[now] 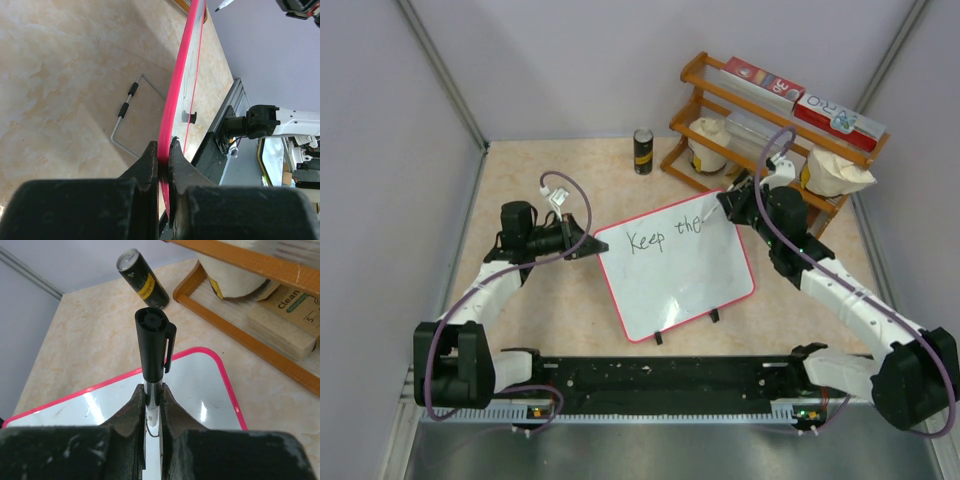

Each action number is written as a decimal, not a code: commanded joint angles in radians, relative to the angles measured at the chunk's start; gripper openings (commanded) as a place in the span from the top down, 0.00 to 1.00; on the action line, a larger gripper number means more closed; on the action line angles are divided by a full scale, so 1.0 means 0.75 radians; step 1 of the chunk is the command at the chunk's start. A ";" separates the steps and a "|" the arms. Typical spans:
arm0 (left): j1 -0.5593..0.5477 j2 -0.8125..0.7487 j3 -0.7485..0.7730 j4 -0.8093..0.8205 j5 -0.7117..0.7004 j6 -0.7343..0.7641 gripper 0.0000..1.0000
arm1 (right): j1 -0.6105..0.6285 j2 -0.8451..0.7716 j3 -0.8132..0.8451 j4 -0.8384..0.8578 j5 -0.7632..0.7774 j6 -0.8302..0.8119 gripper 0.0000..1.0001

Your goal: Write a sentence on the whiteboard

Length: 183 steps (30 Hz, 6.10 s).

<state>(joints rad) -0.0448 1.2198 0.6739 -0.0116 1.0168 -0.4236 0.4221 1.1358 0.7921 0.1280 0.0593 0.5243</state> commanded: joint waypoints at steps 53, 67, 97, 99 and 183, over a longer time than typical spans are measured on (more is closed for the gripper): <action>-0.040 -0.033 0.001 -0.093 -0.196 0.172 1.00 | 0.036 -0.396 -0.138 -0.120 -0.271 -0.227 1.00; -0.047 -0.045 -0.005 -0.089 -0.188 0.164 1.00 | 0.386 -0.296 -0.156 0.073 -0.153 -0.223 1.00; -0.051 -0.033 0.012 -0.122 -0.208 0.180 0.77 | 0.646 -0.060 -0.083 0.384 0.095 -0.198 1.00; -0.051 -0.041 0.014 -0.134 -0.214 0.184 0.72 | 0.646 -0.076 -0.083 0.365 0.105 -0.200 1.00; -0.744 -0.117 0.705 -0.392 -0.157 0.436 1.00 | 0.159 0.030 0.408 0.087 -1.327 0.226 0.43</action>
<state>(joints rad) -0.5911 1.1244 1.1561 -0.3187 0.8753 -0.1181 0.4973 1.1374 1.0222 0.2291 -0.9039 0.7341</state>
